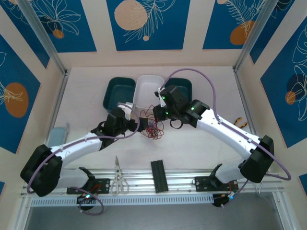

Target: Untangle the cables

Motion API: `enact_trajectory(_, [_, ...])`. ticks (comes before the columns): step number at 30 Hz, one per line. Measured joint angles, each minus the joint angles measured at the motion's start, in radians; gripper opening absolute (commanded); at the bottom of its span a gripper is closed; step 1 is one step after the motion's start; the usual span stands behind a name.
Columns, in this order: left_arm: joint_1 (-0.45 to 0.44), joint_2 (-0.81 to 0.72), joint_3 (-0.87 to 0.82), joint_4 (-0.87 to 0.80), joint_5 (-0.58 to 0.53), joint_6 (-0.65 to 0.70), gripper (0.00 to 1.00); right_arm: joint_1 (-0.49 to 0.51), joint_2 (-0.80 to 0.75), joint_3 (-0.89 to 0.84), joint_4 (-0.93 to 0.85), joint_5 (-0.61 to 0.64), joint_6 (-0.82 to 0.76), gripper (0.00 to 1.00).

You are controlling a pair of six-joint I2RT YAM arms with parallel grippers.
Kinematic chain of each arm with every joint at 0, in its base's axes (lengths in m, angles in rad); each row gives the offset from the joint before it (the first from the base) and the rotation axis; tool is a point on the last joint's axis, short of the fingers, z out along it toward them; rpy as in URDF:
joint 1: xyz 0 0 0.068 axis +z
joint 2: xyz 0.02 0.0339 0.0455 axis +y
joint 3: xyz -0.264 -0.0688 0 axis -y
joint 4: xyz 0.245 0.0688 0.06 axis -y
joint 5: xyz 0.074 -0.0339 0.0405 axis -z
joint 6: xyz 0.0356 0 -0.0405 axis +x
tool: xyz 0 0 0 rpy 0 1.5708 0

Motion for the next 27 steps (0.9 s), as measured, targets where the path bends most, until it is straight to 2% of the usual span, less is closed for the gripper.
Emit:
enact_trajectory(9, [0.000, 0.067, -0.003, 0.046, -0.001, -0.048, 1.00, 0.032, -0.013, 0.016, 0.076, 0.011, -0.028, 0.00])
enact_trajectory(27, [0.000, 0.145, -0.047, 0.068, -0.090, -0.096, 0.98, 0.038, -0.107, 0.066, 0.158, -0.002, -0.071, 0.00])
